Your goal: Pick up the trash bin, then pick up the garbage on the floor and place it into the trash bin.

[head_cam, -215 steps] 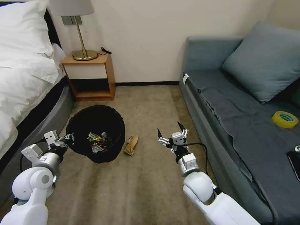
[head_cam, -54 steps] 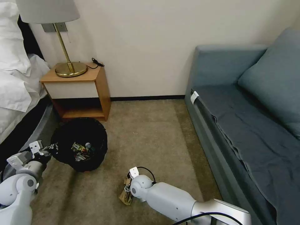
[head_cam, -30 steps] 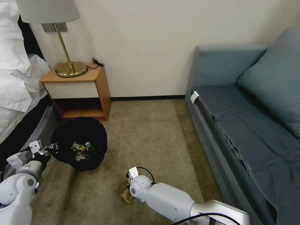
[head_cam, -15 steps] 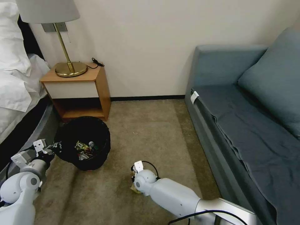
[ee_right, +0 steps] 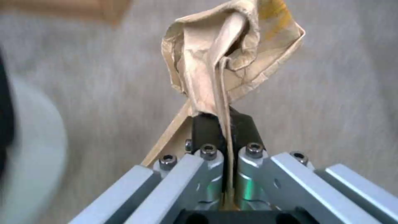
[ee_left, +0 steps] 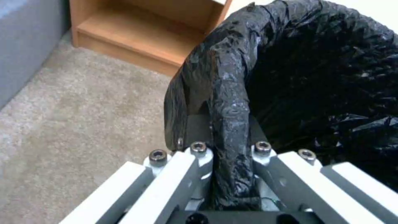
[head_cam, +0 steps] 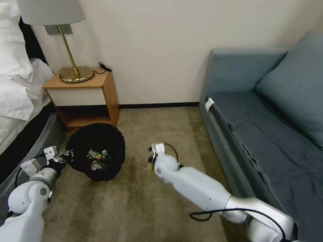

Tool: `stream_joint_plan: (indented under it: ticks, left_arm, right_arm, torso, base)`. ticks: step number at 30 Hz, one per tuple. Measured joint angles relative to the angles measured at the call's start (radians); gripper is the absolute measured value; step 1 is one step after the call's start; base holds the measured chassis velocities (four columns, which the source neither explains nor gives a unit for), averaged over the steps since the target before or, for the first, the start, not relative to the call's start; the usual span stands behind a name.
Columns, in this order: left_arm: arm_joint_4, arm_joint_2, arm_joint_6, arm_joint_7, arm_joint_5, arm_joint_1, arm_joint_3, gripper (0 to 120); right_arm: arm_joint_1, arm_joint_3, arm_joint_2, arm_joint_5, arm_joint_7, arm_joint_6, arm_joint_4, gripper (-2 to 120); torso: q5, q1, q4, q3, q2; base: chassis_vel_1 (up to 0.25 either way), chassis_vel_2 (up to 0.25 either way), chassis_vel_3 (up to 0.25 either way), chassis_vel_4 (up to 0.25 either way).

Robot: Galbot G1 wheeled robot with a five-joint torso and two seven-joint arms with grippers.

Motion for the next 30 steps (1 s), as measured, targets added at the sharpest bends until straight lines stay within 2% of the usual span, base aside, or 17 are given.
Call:
stream_joint_plan:
  ticks: [11, 15, 23, 30]
  left_arm:
    - [0.019, -0.006, 0.019, 0.003, -0.001, -0.008, 0.028, 4]
    - [0.035, -0.015, 0.031, 0.023, -0.006, -0.026, 0.048, 4]
    - [0.040, -0.018, 0.067, 0.025, -0.026, -0.045, 0.059, 4]
    - [0.028, -0.027, 0.086, 0.019, -0.049, -0.049, 0.069, 4]
  right_arm:
    - [0.138, 0.018, 0.006, -0.051, -0.031, 0.085, 0.076, 0]
    - [0.178, -0.003, 0.019, -0.051, -0.050, 0.101, 0.130, 0]
    - [0.200, -0.056, 0.029, -0.035, -0.089, 0.109, 0.239, 0]
    - [0.141, -0.112, 0.027, -0.080, -0.157, 0.142, 0.289, 0]
  torso:
    - [-0.0002, 0.000, 0.0002, 0.000, 0.000]
    - [-0.0003, 0.000, 0.0001, 0.000, 0.000]
    - [-0.0003, 0.000, 0.0003, 0.000, 0.000]
    - [-0.0002, 0.000, 0.0001, 0.000, 0.000]
  base:
    - [0.000, 0.000, 0.000, 0.000]
    - [0.000, 0.000, 0.000, 0.000]
    - [0.000, 0.000, 0.000, 0.000]
    - [0.000, 0.000, 0.000, 0.000]
